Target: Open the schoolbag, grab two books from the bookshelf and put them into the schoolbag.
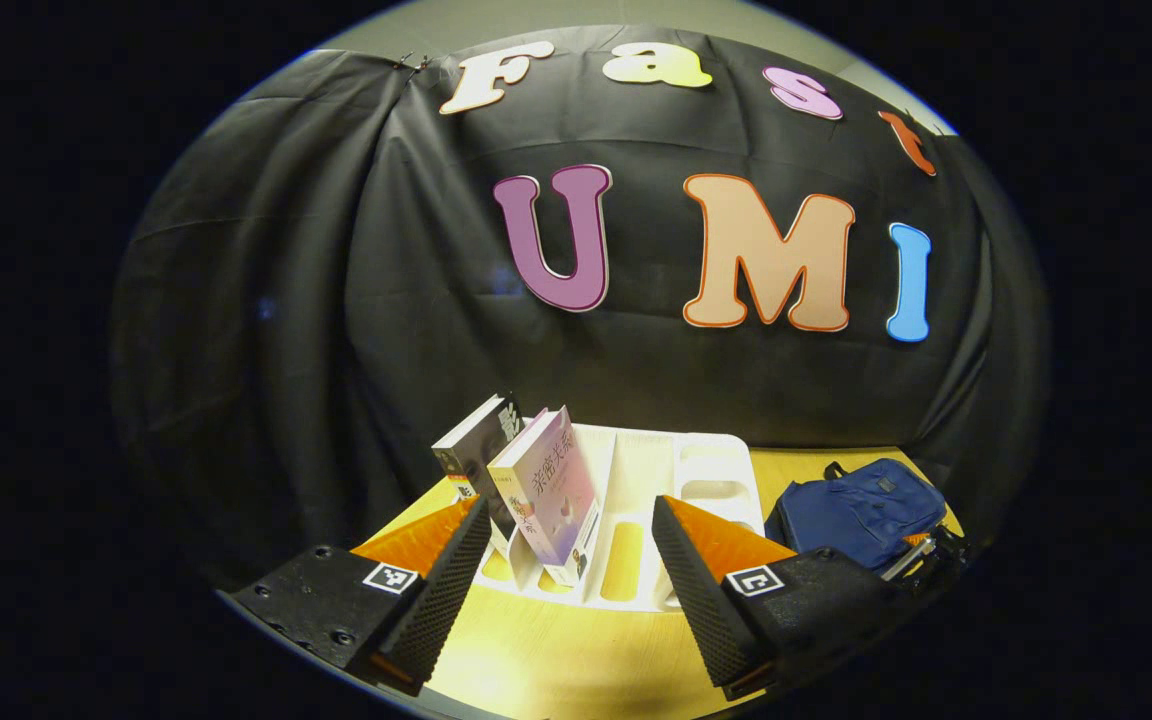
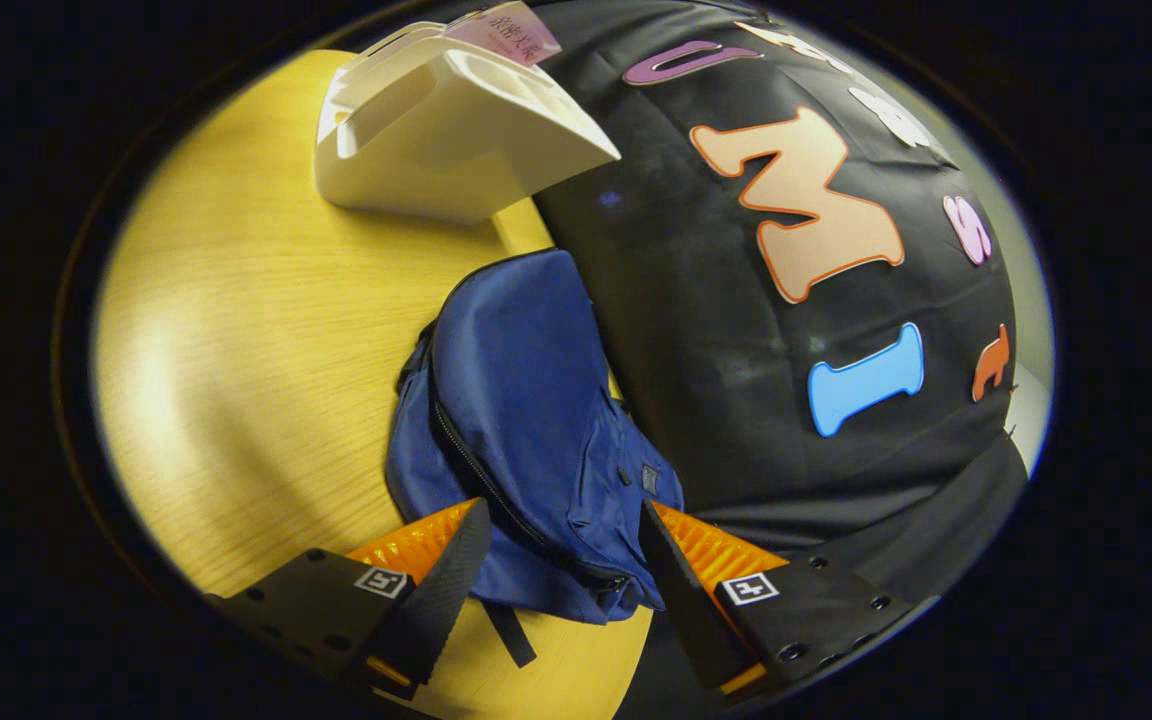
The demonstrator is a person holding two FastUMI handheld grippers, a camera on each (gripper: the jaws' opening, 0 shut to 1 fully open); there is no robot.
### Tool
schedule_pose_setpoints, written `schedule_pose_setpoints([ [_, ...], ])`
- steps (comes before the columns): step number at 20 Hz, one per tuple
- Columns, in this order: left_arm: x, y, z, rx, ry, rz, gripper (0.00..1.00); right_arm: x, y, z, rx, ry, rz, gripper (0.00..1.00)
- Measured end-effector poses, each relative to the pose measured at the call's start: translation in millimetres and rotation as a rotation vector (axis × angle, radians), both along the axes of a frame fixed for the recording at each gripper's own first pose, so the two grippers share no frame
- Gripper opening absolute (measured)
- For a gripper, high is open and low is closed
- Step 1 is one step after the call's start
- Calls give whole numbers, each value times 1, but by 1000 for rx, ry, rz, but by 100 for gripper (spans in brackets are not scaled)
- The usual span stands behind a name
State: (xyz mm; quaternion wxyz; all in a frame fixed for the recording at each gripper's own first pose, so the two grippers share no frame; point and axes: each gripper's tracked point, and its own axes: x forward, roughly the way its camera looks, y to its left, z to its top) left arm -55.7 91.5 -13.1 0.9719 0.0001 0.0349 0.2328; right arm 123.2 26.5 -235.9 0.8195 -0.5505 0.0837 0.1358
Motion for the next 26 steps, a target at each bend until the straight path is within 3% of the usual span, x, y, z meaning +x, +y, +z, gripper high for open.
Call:
schedule_pose_setpoints([
  [1,1,1,-2,-4,5,2,95,2,0,-2,-10,3,4,97],
  [2,2,1,-3,-9,9,3,95,4,1,-2,-20,1,5,90],
  [6,7,2,-10,-31,26,6,95,15,-1,-7,-42,2,-10,89],
  [9,9,6,-13,-34,43,19,95,25,-1,-10,-39,14,-40,79],
  [13,12,7,-17,-48,58,23,95,46,10,8,-51,-56,-26,64],
  [17,12,11,-19,-44,72,37,95,59,15,7,-20,-76,-49,63],
  [20,14,14,-20,-40,85,45,95,73,22,-2,-13,-72,-61,42],
  [25,19,23,-19,-15,107,56,95,97,30,-13,1,-54,-86,23],
  [26,22,26,-17,-7,111,60,95,106,26,-12,-8,-67,-103,35],
])
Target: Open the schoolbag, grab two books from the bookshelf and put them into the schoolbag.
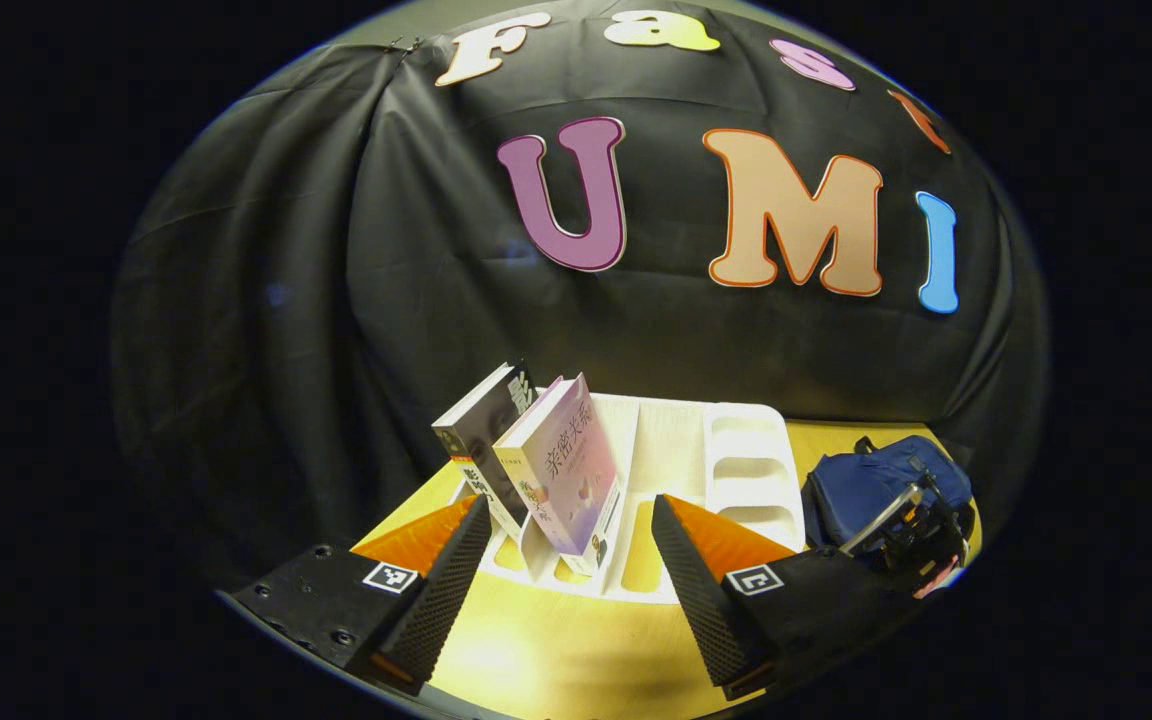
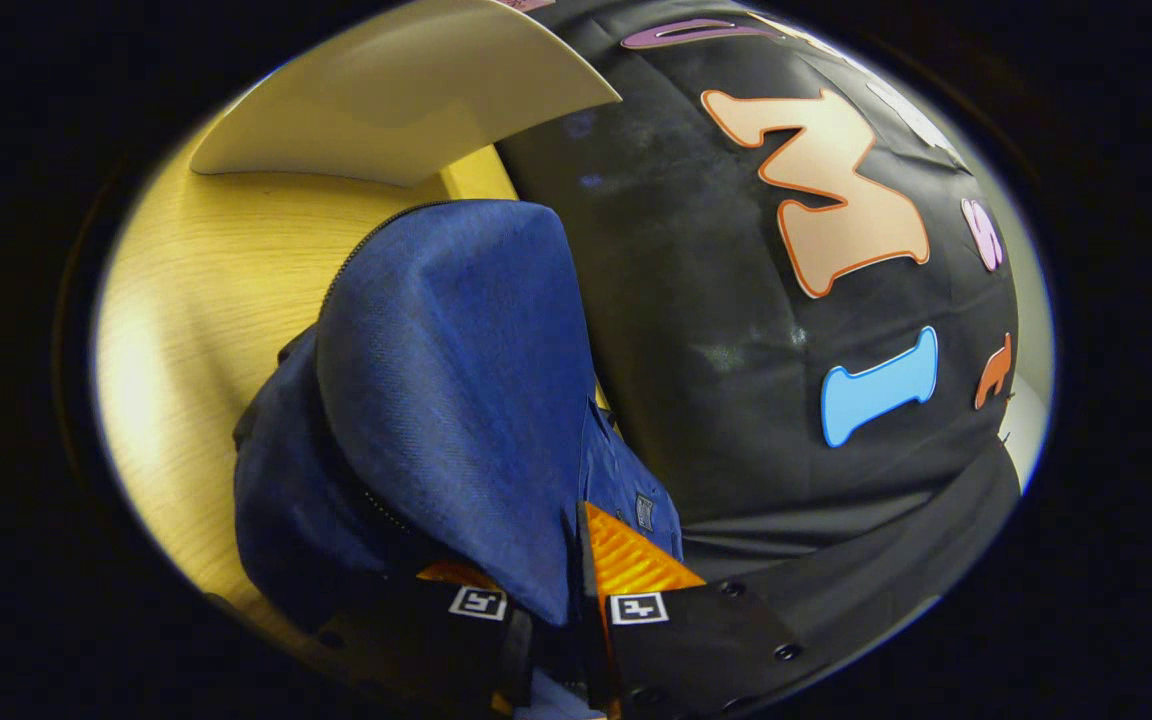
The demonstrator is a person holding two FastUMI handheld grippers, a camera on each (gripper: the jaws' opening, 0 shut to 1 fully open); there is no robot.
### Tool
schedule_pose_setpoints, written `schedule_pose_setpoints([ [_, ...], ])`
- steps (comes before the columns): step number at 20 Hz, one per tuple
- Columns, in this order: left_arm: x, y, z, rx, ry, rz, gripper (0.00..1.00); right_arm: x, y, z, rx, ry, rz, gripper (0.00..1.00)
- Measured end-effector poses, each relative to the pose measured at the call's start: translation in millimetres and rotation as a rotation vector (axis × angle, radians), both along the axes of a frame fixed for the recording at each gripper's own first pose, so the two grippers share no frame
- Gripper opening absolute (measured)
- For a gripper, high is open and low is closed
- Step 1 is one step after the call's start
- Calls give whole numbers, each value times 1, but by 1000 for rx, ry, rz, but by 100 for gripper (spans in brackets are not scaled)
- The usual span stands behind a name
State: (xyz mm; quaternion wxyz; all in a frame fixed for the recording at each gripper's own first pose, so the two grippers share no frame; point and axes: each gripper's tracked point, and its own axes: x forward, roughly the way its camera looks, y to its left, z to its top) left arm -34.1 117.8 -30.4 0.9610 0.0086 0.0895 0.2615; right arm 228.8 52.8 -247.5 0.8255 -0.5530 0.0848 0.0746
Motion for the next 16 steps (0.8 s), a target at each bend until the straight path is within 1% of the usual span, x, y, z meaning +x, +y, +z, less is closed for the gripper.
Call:
schedule_pose_setpoints([
  [1,0,5,-1,3,7,7,95,-4,3,0,5,11,4,26],
  [2,3,9,0,2,9,10,95,-12,5,12,19,-3,-16,17],
  [3,5,13,0,-2,9,13,95,-1,-2,13,44,-5,-27,8],
  [5,12,22,1,-20,12,11,94,1,-5,30,102,-22,-50,8],
  [8,22,39,-3,-58,31,5,94,3,-11,54,147,-47,-70,8],
  [11,33,54,-16,-107,79,2,94,7,-20,74,170,-68,-92,8],
  [14,42,67,-33,-134,139,-1,94,6,-27,92,210,-89,-122,8],
  [15,49,73,-37,-146,150,-3,94,6,-30,97,227,-92,-131,10],
  [16,56,76,-43,-162,163,-6,94,6,-31,101,241,-93,-139,8],
])
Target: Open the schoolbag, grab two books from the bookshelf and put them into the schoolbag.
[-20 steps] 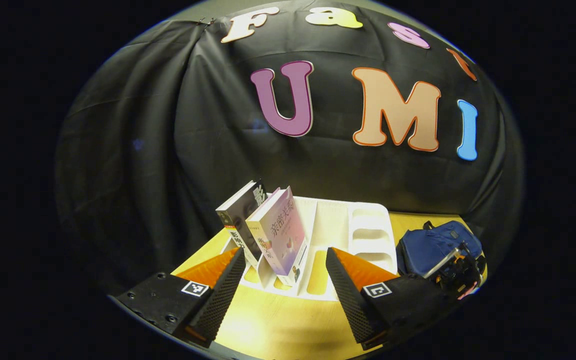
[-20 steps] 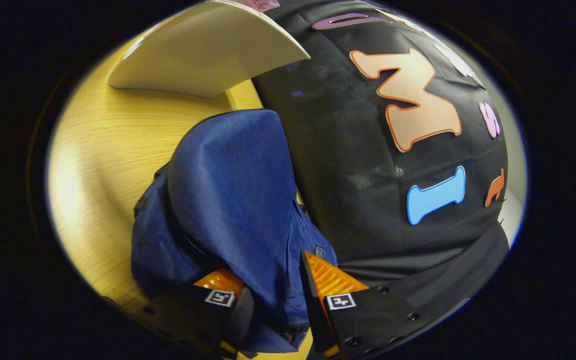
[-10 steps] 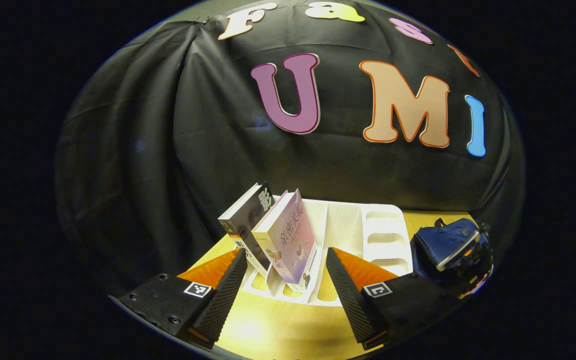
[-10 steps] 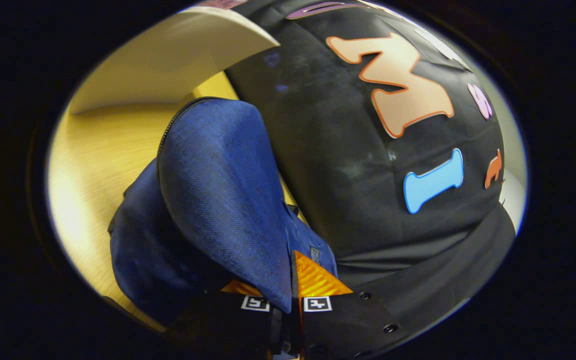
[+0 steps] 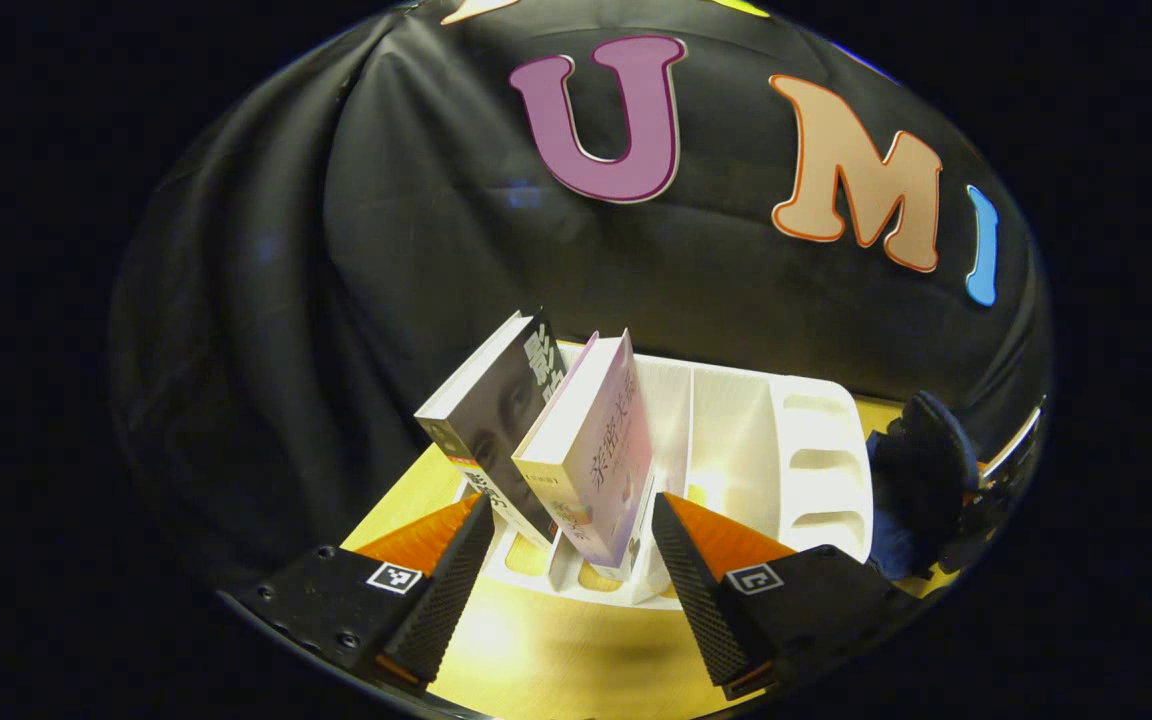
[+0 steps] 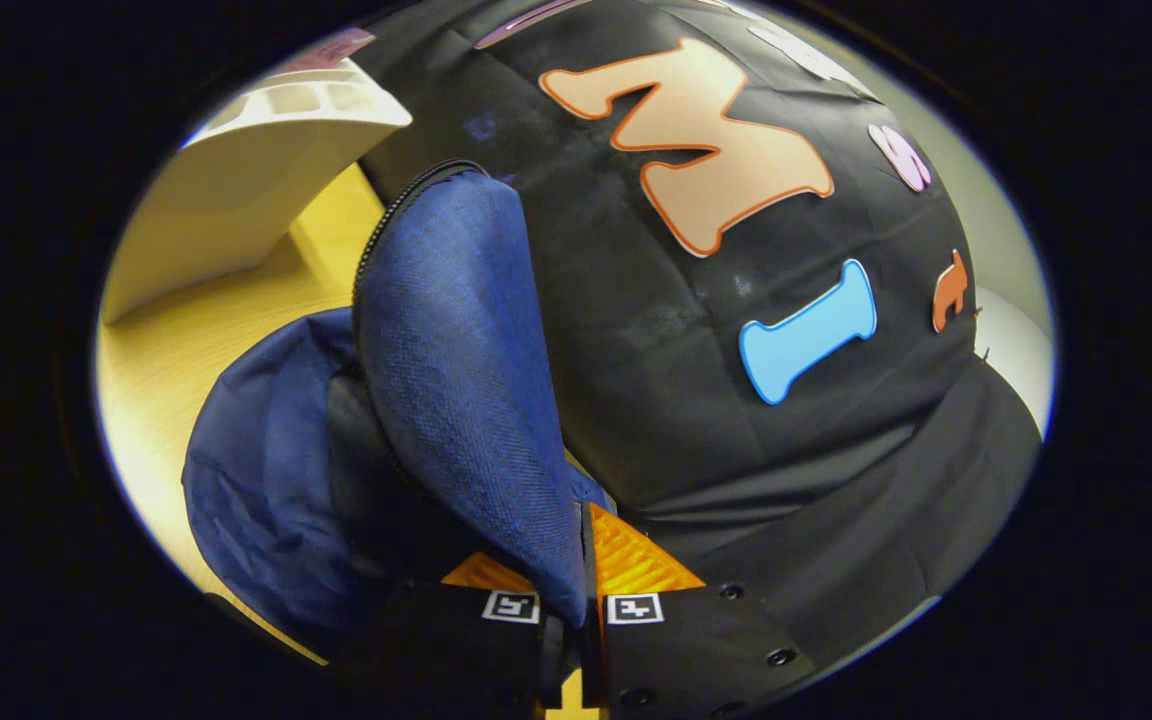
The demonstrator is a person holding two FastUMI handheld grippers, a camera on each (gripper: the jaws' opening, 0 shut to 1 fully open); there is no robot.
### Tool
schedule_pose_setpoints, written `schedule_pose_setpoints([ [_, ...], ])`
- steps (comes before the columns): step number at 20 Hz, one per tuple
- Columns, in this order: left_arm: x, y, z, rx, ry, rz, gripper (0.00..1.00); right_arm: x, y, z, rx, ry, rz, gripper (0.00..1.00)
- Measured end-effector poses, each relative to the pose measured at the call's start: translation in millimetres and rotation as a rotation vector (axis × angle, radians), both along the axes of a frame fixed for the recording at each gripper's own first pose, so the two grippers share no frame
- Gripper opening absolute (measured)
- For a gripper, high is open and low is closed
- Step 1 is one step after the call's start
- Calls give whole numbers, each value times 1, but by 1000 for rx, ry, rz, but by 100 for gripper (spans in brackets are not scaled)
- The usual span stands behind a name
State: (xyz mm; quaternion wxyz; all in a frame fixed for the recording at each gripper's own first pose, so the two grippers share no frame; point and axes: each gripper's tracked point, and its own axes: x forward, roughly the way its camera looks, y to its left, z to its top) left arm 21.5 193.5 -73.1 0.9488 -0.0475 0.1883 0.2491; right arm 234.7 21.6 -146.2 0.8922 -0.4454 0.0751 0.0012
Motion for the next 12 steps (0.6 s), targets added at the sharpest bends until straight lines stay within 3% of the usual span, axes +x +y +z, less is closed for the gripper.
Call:
schedule_pose_setpoints([
  [8,39,11,-11,-49,109,-90,93,-3,-13,18,79,-9,-43,12],
  [11,47,12,-10,-73,169,-119,88,-6,-17,23,100,-18,-51,10],
  [12,51,12,-8,-76,189,-130,82,-8,-18,24,107,-18,-54,10],
])
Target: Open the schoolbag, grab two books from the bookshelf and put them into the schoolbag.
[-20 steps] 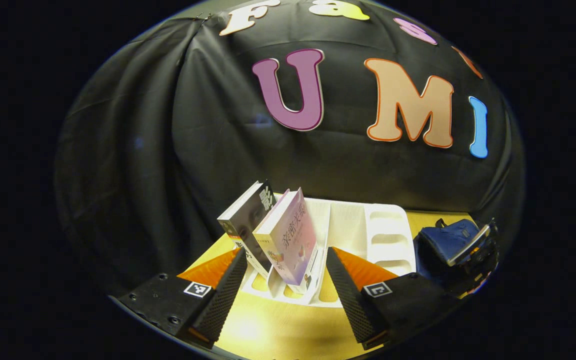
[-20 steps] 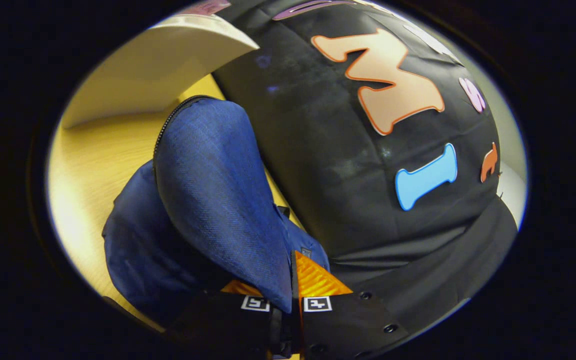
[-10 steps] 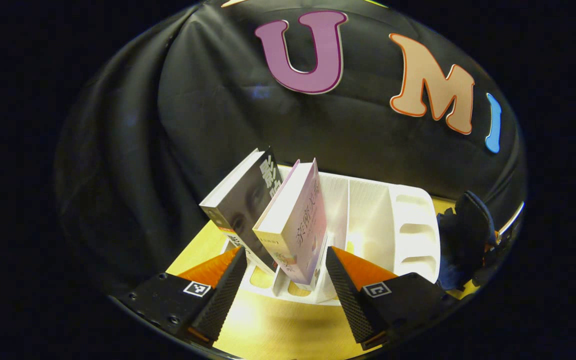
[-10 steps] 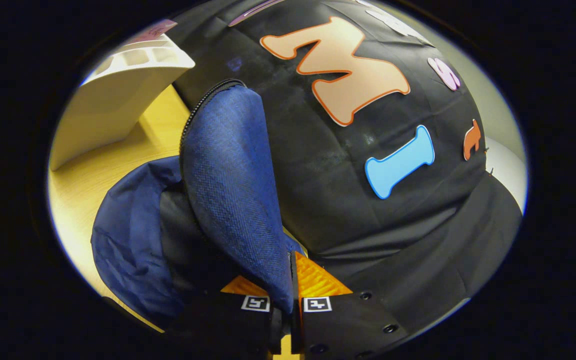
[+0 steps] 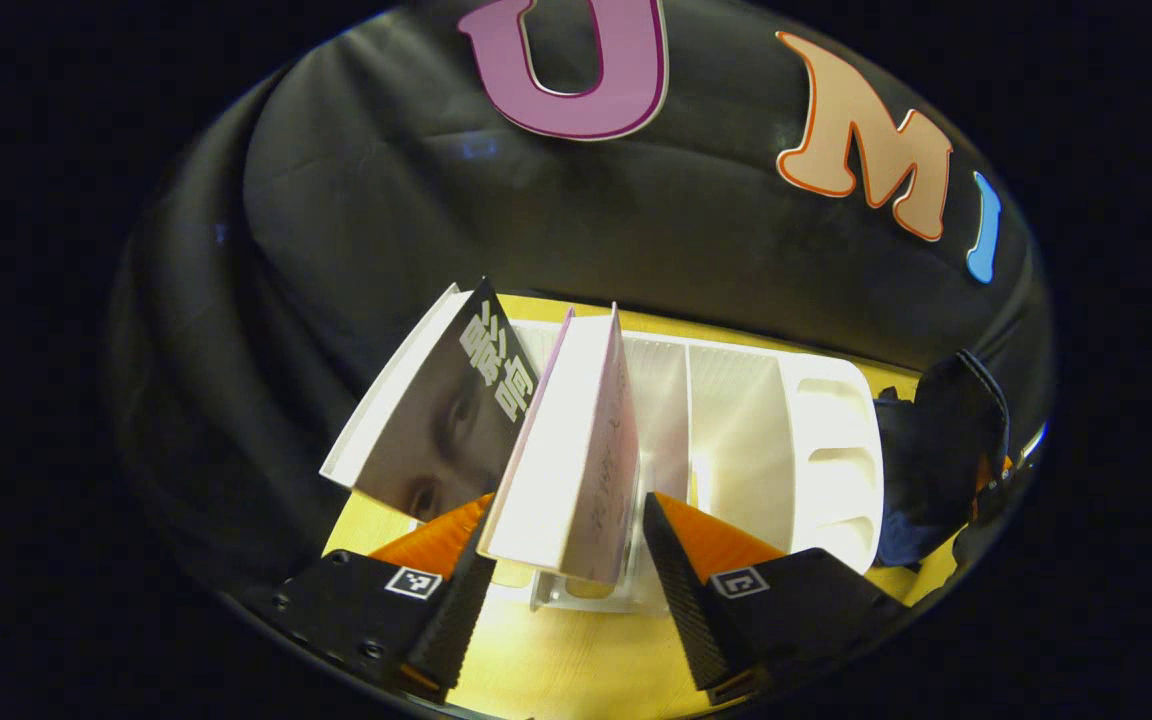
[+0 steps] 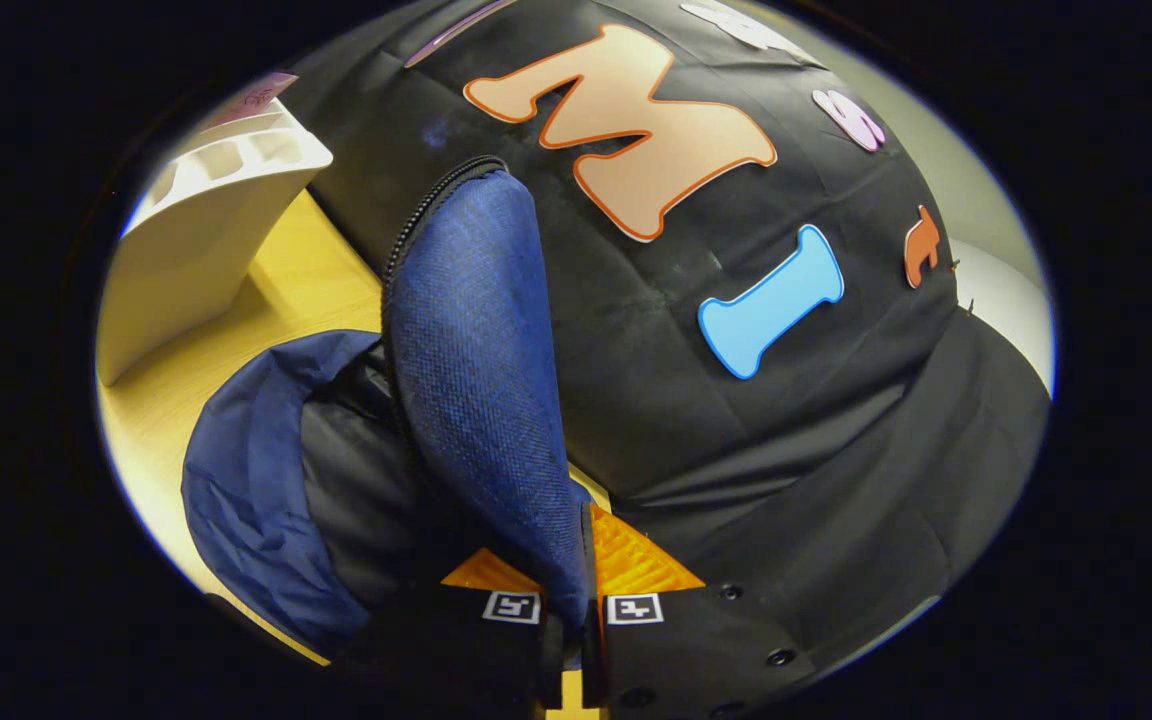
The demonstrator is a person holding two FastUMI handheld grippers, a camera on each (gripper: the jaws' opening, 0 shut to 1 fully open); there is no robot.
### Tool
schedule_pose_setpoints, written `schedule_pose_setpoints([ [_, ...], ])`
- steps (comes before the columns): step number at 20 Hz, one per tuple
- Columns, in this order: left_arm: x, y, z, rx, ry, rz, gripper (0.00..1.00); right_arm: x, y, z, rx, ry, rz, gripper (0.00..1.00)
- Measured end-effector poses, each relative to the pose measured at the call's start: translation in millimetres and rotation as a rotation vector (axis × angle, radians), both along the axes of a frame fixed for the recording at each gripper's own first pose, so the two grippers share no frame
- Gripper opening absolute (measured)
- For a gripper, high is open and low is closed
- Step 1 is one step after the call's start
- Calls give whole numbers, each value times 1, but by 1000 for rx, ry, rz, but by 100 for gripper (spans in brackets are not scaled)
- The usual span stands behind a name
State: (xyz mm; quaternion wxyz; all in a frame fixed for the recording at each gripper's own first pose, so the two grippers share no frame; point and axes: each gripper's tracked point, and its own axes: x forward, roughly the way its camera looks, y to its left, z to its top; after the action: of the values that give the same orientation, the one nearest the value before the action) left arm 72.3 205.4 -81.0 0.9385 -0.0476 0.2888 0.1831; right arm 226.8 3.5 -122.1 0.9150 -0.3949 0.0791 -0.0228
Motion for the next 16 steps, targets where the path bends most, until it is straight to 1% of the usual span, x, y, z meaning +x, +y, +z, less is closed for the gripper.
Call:
schedule_pose_setpoints([
  [1,0,-1,1,-4,27,-11,76,-1,-2,1,8,-1,-4,12],
  [2,2,-2,0,-8,59,-29,71,-2,-2,2,15,-2,-7,8],
  [3,4,-4,-1,-11,91,-48,71,-1,-3,1,21,-1,-7,8],
  [4,5,-7,-3,-19,129,-70,75,-2,-3,2,26,-1,-6,8],
  [5,4,-10,-5,-29,171,-90,70,-3,-4,2,29,-2,-5,8],
  [6,1,-13,-9,-49,228,-98,70,-5,-3,3,29,-4,-4,8],
  [7,1,-17,-14,-74,265,-107,72,-6,-4,3,31,-5,0,8],
  [8,2,-23,-16,-102,294,-121,69,-6,-4,4,33,-7,3,8],
  [9,3,-27,-17,-128,320,-130,69,-6,-5,3,34,-8,2,8],
  [11,10,-30,-17,-157,361,-143,72,-12,-8,3,42,-8,0,8],
  [12,14,-28,-17,-155,379,-141,72,-15,-8,3,45,-7,-1,8],
  [13,16,-26,-19,-154,406,-143,70,-15,-8,3,49,-7,1,8],
  [14,19,-21,-20,-139,425,-144,65,-18,-7,2,52,-9,5,12],
  [15,23,-17,-22,-125,445,-146,62,-18,-8,3,53,-10,8,8],
  [16,25,-12,-25,-110,469,-142,58,-19,-9,4,52,-11,11,8],
])
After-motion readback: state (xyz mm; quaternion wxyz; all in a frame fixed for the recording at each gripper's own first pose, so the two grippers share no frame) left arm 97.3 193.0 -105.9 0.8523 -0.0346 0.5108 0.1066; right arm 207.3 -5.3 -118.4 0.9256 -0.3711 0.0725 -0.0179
